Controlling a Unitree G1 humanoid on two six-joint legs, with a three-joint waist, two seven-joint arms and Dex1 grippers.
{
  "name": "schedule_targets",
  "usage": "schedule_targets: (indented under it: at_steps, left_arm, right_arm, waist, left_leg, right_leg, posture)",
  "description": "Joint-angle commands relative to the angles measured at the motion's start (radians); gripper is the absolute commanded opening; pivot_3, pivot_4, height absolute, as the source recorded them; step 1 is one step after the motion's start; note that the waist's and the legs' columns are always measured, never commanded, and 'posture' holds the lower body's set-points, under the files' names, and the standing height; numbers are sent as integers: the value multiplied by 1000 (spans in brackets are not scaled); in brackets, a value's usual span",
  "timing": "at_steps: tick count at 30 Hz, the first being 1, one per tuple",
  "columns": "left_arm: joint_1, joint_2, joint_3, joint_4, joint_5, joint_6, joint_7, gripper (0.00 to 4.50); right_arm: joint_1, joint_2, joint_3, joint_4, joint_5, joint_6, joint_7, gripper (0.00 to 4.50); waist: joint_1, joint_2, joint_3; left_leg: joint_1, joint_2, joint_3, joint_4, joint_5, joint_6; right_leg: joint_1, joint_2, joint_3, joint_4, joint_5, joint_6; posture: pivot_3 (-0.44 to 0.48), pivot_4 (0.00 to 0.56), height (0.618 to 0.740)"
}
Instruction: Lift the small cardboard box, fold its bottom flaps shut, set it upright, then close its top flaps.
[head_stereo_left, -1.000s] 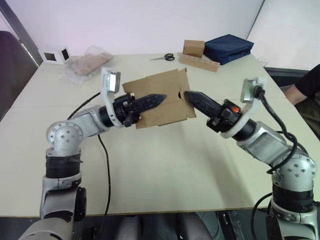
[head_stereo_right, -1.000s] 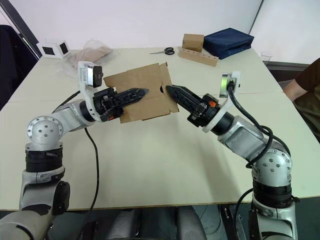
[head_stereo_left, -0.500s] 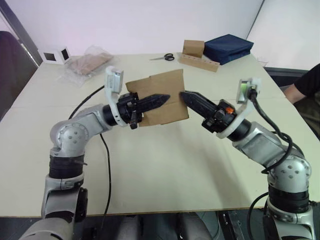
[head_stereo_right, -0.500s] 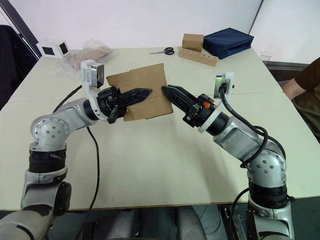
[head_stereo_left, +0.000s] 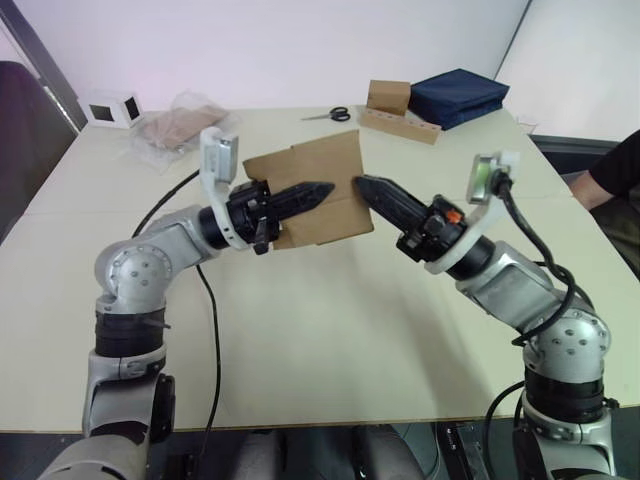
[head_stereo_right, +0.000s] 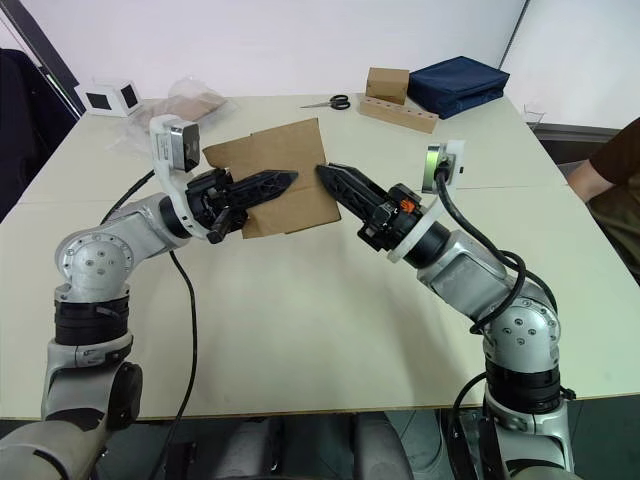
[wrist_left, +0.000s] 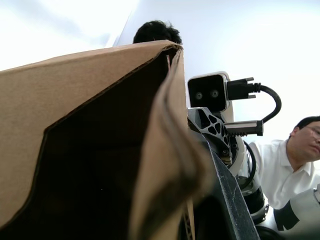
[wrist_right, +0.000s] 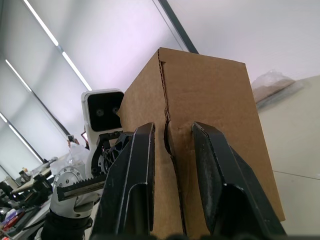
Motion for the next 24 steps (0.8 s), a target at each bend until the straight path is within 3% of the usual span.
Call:
schedule_targets:
  at_steps: [1, 12, 16, 24]
  left_arm:
    - [-30, 13, -4, -21, -5, -5, -17, 0]
    - [-39, 75, 14, 23, -20, 21, -72, 0]
    - [-44, 80, 16, 29, -24, 26, -81, 0]
    - [-50, 64, 10, 31, -25, 24, -75, 0]
  right_arm:
    - [-12, -37, -12, -16, 33, 27, 54, 1161]
    - [33, -136, -160, 77, 25, 16, 115, 1161]
    - [52, -143, -139, 75, -22, 32, 147, 42]
    - [32, -36, -24, 9, -63, 24, 120, 42]
  waist:
    - [0, 0, 0]
    - [0, 0, 0]
    - [0, 0, 0]
    - [-1, 0, 0]
  left_leg:
    - [0, 0, 0, 0, 0, 0]
    - [0, 0, 0, 0, 0, 0]
    - [0, 0, 0, 0, 0, 0]
    - [0, 0, 0, -1, 0, 0]
  right_leg:
    - [0, 0, 0, 0, 0, 0]
    - [0, 0, 0, 0, 0, 0]
    - [0, 0, 0, 0, 0, 0]
    - [0, 0, 0, 0, 0, 0]
  posture:
    - [0, 150, 740]
    - [0, 150, 740]
    - [0, 150, 740]
    - [0, 150, 740]
